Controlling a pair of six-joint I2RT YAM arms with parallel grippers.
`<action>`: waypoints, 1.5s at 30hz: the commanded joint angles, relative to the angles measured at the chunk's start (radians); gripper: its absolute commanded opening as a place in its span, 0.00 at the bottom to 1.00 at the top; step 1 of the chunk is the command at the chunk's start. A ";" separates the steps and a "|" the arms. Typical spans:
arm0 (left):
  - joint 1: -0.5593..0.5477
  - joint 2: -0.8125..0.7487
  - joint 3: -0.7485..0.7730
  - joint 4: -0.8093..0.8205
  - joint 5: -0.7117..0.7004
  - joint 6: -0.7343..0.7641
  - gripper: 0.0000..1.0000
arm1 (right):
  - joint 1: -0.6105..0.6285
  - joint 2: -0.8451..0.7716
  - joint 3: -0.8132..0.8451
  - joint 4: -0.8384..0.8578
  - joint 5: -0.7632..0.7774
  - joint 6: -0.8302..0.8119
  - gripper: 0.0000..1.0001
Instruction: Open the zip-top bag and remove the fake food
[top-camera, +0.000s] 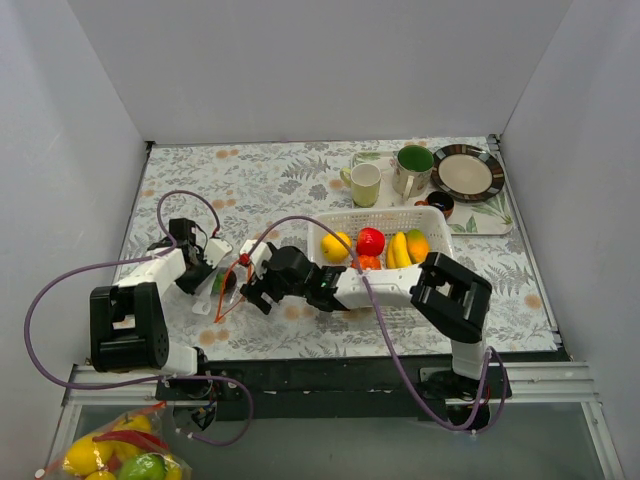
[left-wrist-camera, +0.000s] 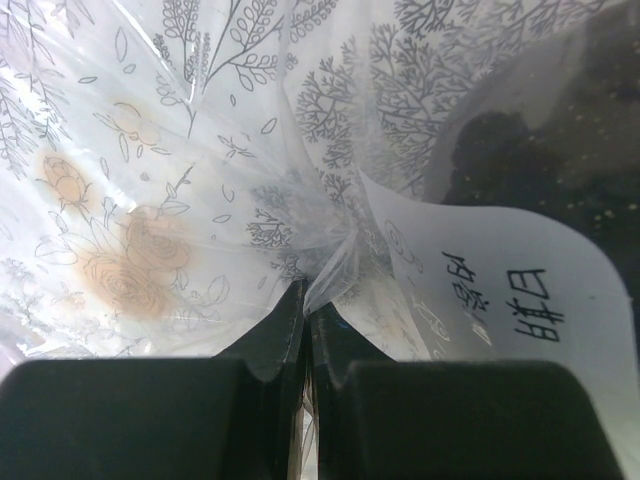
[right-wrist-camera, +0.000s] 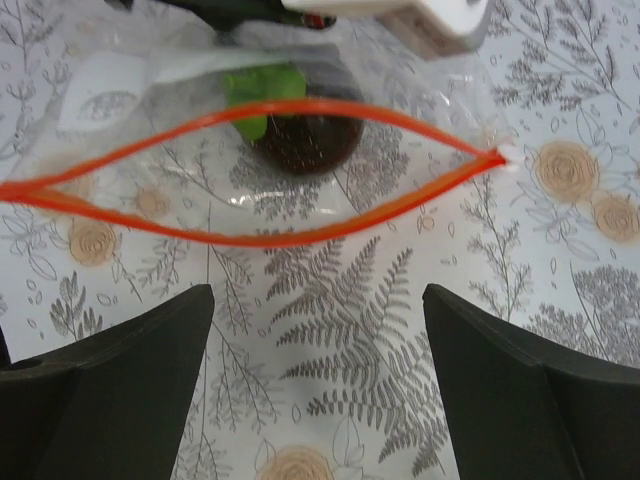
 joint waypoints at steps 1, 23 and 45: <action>-0.024 0.045 -0.057 -0.044 0.119 -0.044 0.00 | -0.003 0.063 0.128 0.103 -0.068 -0.020 0.94; -0.033 0.069 -0.084 -0.023 0.125 -0.049 0.00 | -0.033 0.312 0.328 0.116 -0.172 0.033 0.99; -0.033 0.069 -0.084 -0.046 0.121 -0.049 0.00 | -0.051 0.406 0.389 0.174 -0.220 0.119 0.67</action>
